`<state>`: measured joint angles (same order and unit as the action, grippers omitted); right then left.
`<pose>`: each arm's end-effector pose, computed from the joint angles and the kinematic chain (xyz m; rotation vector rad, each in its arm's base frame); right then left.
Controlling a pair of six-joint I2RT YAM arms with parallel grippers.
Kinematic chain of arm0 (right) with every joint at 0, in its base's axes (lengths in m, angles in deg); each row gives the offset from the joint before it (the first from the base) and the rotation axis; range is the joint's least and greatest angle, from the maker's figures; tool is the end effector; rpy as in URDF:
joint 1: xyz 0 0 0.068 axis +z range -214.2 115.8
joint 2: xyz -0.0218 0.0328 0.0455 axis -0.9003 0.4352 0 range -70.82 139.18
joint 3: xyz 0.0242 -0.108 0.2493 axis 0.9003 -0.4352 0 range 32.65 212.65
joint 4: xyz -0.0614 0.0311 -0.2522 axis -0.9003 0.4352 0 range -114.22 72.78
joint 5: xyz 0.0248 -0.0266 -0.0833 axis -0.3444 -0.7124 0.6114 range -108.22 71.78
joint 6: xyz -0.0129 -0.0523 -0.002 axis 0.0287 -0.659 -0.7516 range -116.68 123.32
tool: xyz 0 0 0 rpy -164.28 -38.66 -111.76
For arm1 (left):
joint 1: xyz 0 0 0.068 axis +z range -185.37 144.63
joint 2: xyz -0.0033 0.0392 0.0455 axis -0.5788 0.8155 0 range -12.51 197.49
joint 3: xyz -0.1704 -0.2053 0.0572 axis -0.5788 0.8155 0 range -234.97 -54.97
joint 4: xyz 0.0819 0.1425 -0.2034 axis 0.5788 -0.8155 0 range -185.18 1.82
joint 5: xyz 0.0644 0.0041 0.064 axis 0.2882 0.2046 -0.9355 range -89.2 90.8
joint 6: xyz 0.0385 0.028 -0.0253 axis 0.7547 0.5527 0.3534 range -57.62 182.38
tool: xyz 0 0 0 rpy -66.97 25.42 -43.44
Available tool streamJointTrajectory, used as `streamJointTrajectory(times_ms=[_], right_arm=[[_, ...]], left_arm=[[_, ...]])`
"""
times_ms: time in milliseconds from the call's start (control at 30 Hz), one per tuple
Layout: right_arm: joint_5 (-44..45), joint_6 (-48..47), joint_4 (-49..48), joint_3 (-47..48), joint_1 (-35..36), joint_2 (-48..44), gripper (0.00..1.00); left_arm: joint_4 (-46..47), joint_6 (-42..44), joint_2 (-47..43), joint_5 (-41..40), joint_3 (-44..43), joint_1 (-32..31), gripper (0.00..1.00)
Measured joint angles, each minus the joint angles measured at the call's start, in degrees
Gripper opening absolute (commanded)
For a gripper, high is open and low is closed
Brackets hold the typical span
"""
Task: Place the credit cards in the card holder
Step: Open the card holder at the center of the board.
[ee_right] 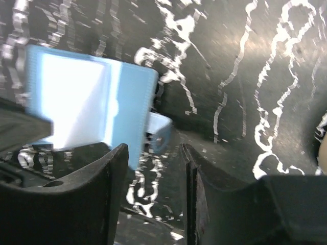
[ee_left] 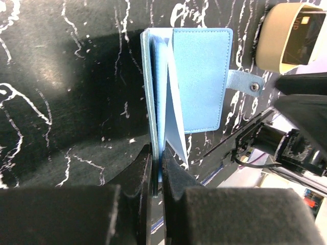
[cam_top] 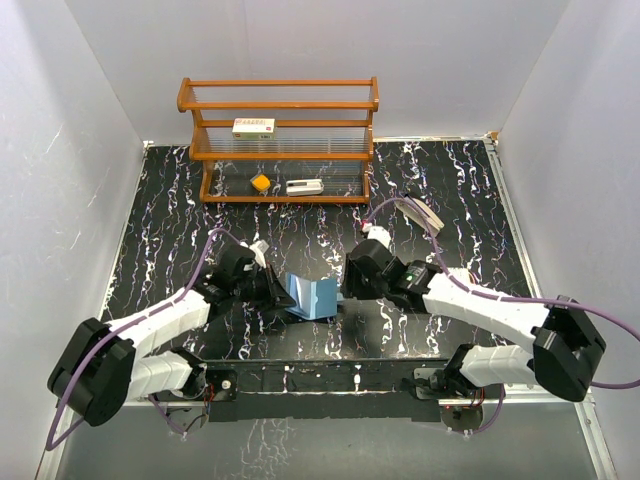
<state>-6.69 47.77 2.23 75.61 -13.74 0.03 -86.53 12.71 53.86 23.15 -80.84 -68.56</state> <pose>0.1592 0.1817 0.2129 -0.0509 2.5450 0.4292 0.1790 -0.1332 0.1748 -0.1230 2.4793 -1.1486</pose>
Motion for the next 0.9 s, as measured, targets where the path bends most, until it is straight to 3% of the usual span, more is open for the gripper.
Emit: streamJointTrajectory(times_ms=[200, 533, 700, 900], right_arm=[[-3.85, 0.02, 0.74, 8.13, 0.00, -1.09, 0.54], [-15.13, 2.23, -9.44, 8.50, 0.00, 6.25, 0.55], [-17.25, 2.14, -13.68, 7.48, 0.00, 12.52, 0.27], [-16.37, 1.18, -15.98, 4.52, 0.00, 17.42, 0.20]], left_arm=[[-4.48, 2.25, -0.85, -1.79, -0.74, 0.00, 0.00], [-6.40, 3.10, -1.31, -2.62, -1.57, 0.00, 0.00], [-6.40, 2.27, -1.38, -2.62, -1.44, 0.00, 0.08], [-3.02, -1.20, -2.56, -0.50, 0.87, 0.00, 0.20]])
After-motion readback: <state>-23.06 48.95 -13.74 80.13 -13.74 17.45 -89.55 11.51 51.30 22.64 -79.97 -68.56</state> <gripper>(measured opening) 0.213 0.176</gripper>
